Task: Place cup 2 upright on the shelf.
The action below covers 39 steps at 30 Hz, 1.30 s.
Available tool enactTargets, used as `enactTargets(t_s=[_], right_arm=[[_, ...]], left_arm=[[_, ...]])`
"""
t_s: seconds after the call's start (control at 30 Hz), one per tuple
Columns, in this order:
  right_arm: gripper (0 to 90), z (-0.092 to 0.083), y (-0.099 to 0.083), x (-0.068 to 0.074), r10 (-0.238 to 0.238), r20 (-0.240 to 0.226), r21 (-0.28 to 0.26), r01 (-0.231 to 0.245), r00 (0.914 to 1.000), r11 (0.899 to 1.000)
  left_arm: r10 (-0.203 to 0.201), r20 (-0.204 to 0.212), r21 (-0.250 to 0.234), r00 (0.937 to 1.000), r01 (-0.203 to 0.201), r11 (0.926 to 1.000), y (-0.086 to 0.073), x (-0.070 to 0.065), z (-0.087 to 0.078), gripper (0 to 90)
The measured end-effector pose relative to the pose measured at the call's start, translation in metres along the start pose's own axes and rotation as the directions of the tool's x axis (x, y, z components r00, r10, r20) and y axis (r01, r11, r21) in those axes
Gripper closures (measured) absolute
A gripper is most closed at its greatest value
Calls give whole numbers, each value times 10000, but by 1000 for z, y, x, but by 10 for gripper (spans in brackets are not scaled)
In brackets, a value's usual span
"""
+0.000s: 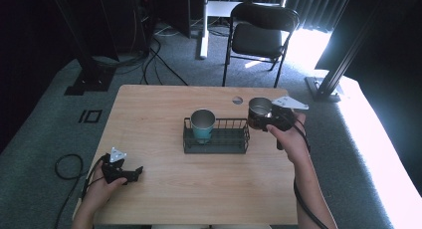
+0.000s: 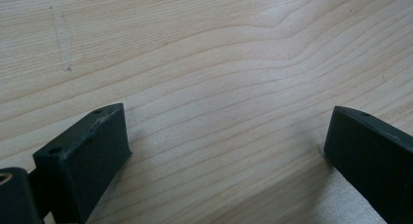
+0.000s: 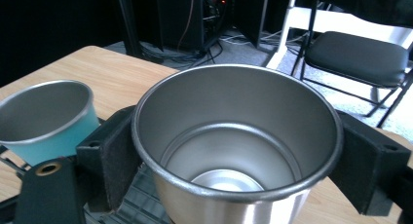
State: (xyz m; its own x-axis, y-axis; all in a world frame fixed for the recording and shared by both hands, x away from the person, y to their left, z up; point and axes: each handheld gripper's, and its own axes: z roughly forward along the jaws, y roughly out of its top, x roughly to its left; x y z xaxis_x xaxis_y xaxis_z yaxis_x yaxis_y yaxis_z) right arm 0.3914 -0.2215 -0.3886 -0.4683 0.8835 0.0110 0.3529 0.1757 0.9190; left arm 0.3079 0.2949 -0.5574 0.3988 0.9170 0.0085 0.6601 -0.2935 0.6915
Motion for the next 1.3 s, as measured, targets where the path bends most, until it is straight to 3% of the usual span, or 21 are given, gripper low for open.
enactTargets(t_s=[0.47, 0.93, 1.3], right_arm=[[145, 19, 4, 28, -171, -640, -49, 168, 9978, 9998], [146, 43, -12, 46, -55, -1050, 153, 71, 9945, 9999], [146, 64, -32, 52, 0, -1076, 519, 56, 9942, 9986]], left_arm=[[24, -12, -6, 10000, -24, 10000, 0, 0, 0, 32], [-5, -4, -3, 10000, 5, 10000, 0, 0, 0, 32], [6, 2, 9, 10000, -6, 10000, 0, 0, 0, 32]])
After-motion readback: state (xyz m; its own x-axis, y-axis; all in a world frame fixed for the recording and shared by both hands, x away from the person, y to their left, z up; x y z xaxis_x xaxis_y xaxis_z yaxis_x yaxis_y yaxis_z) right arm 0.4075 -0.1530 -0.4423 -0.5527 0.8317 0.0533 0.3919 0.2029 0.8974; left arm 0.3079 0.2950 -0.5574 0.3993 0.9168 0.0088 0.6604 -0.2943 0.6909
